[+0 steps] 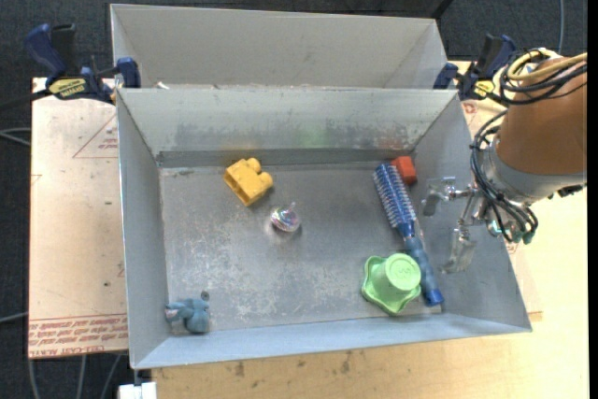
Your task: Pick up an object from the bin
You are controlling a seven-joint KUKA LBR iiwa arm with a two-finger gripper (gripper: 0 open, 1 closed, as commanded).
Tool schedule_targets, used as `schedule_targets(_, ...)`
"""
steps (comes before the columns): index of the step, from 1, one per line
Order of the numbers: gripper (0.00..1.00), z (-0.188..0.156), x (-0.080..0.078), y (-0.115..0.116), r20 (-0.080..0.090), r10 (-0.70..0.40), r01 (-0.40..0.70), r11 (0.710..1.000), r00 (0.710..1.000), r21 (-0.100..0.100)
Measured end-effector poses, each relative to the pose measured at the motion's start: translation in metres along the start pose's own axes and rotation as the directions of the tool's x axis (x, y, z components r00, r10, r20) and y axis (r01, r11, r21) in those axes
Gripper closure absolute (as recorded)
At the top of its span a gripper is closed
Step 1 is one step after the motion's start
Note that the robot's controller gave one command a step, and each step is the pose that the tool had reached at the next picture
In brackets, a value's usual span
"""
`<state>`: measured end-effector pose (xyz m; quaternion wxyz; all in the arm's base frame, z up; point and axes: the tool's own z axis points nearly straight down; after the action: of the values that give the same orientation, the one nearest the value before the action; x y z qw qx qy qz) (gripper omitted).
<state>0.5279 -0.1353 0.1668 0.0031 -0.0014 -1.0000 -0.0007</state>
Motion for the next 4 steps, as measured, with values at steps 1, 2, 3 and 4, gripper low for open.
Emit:
schedule_targets(1,0.00,0.0910,0.0087,0.0368,0.003,-0.386,0.386,0.922,0.922,0.000)
schedule_targets(2,0.00,0.0953,0.0176,0.0387,0.008,-0.363,0.363,0.932,0.932,0.004)
schedule_targets(3,1.00,0.0964,0.0180,0.0391,0.008,-0.364,0.364,0.931,0.931,0.004)
schedule_targets(4,0.00,0.0968,0.0183,0.0395,0.008,-0.365,0.365,0.931,0.931,0.003)
